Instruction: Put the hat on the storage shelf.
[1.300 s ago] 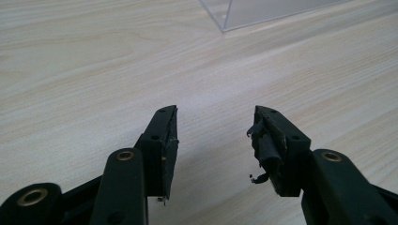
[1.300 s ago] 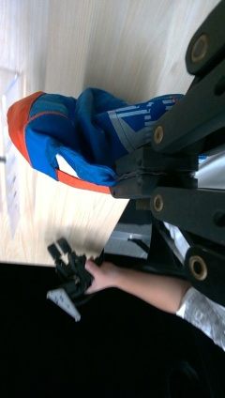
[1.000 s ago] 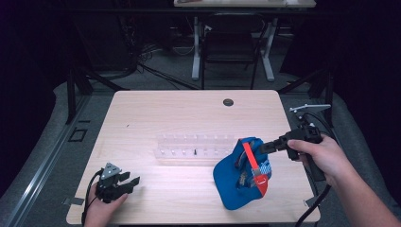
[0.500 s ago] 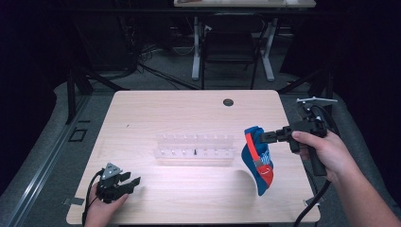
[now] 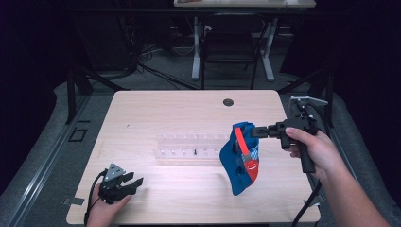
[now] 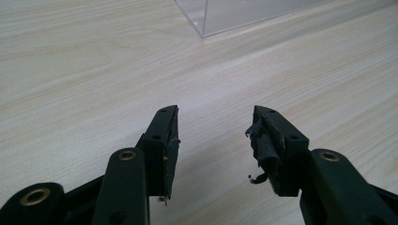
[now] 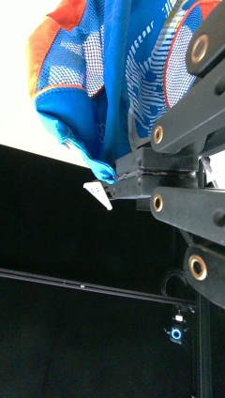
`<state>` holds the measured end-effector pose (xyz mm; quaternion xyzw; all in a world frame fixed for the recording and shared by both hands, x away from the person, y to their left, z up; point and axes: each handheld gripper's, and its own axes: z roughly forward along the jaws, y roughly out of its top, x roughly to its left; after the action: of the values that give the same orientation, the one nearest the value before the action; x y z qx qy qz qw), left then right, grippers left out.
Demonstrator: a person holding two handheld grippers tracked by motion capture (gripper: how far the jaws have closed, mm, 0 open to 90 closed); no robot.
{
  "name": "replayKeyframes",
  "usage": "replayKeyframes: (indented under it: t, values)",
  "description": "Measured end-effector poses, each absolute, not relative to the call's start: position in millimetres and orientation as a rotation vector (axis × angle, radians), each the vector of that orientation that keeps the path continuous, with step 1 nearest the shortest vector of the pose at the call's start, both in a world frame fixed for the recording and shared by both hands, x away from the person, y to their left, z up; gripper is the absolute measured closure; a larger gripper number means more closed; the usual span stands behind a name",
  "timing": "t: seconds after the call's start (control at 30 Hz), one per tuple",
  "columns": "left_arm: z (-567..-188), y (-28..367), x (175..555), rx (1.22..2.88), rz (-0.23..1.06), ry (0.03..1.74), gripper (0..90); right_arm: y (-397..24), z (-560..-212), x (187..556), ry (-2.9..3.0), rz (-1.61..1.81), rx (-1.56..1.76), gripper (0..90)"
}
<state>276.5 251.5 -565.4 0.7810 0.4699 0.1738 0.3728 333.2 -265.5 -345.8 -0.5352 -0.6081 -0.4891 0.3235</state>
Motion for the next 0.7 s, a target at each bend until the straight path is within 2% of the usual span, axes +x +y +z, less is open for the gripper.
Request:
replayKeyframes:
  t: [0.7]
  values:
    - [-566, 249, 277, 1.995, 0.422, 1.198, 49.2, -230, -321, 356, -1.603, -1.374, -1.367, 90.0]
